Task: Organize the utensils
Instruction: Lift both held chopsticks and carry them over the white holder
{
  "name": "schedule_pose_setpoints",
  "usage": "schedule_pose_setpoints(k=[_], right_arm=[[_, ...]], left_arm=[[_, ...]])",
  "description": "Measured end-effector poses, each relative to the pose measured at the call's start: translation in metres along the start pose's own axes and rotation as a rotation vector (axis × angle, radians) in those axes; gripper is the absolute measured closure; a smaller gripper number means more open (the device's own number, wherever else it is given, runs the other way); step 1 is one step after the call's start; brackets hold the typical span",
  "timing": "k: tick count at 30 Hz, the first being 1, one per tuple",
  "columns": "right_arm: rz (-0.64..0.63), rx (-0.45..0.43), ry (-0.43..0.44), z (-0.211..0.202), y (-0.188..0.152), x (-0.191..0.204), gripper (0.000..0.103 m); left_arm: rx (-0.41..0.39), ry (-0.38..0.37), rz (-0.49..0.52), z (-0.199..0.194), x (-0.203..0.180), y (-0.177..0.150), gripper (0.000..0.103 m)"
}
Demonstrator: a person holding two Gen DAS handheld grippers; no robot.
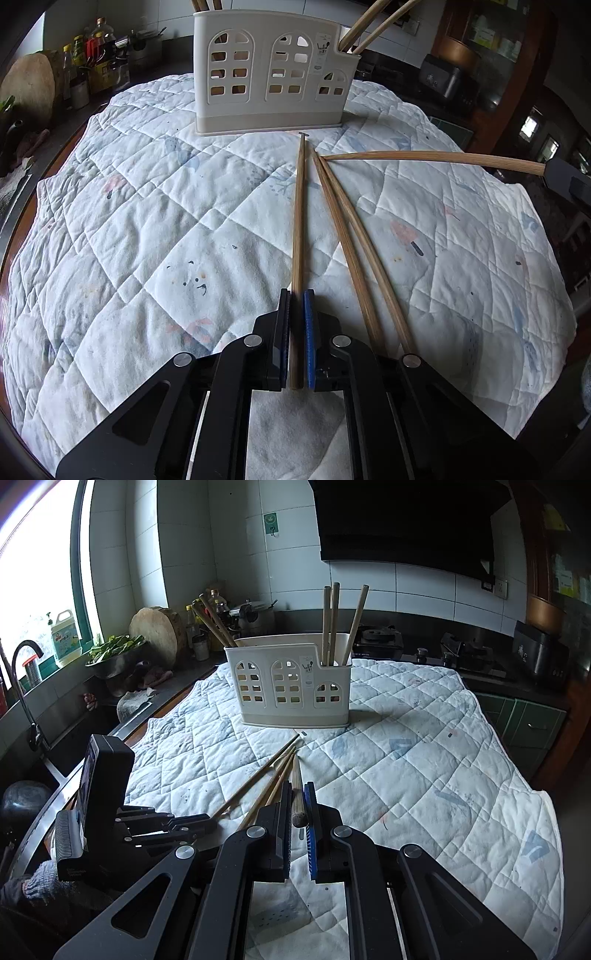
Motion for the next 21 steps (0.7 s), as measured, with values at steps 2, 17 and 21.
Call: schedule_pose_setpoints(k=[2,17,21], right_arm=[[-0.004,-0.003,0.0,-0.001,0.002,0.0,0.096],[-0.04,-0.034,0.002,-0.009,0.039,-0.001,0.096],[-0.041,-0.042,0.015,-0.011,0.052,-0.001,0.096]], left_arm=[[-0.001,-0.015,-0.007,-0.003,0.001,0.002,0.097],[-0.138,-0.07,-0.032,-0.061,0.018,0.045,0.098],[-0.177,-0.06,-0.022,-0.073,0.02,0.061,0.098]])
Point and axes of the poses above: each gripper's, at about its wrist camera, not at the fingertips, and z roughly the way its jaws point, x to its left, y to its top, the point moved 6 cm from there along z, roughly the way its jaws point, and after that the axes turned 12 degrees about y, right-handed, at the moved point
